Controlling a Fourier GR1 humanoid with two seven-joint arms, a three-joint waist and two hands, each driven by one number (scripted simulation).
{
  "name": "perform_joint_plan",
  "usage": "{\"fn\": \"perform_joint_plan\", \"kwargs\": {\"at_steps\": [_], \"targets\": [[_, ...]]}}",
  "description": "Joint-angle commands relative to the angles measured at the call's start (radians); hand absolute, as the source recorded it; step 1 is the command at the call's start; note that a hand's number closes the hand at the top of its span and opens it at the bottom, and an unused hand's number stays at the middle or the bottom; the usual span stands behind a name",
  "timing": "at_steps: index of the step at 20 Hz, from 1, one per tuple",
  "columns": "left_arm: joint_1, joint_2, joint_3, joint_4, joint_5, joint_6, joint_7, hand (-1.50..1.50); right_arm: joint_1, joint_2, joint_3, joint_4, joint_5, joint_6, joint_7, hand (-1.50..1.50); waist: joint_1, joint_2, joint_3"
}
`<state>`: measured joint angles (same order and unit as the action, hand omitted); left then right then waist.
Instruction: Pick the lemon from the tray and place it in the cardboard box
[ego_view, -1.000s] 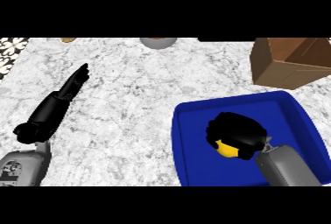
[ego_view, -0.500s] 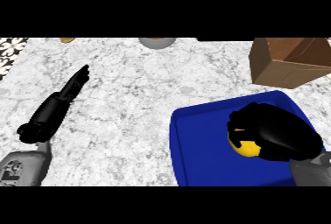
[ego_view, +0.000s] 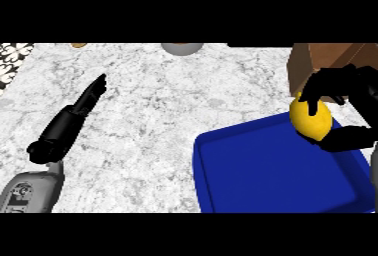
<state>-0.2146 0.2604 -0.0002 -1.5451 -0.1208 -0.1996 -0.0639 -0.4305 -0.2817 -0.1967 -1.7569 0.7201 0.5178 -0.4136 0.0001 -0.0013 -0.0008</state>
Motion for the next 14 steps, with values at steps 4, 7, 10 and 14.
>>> {"fn": "perform_joint_plan", "kwargs": {"at_steps": [4, 7, 10, 14], "targets": [[-0.013, 0.019, 0.014, -0.038, 0.017, -0.035, 0.052, 0.00, -0.275, -0.051, -0.159, 0.294, -0.047, -0.017, 0.156, 1.50, 0.019, 0.003, 0.001], [0.010, -0.012, -0.012, -0.076, 0.006, -0.021, 0.060, 0.00, -0.334, -0.141, -0.175, 0.508, -0.007, -0.072, 0.065, 1.50, 0.025, 0.006, 0.001], [0.016, -0.030, -0.015, -0.025, -0.003, -0.016, 0.002, 0.00, -0.352, -0.202, -0.111, 0.638, 0.109, -0.192, -0.048, 1.50, 0.029, 0.010, 0.001], [-0.033, -0.031, -0.027, -0.020, -0.016, -0.017, 0.015, 0.00, -0.457, -0.320, -0.074, 0.847, 0.173, -0.110, -0.055, 1.50, 0.043, 0.016, 0.001]]}}
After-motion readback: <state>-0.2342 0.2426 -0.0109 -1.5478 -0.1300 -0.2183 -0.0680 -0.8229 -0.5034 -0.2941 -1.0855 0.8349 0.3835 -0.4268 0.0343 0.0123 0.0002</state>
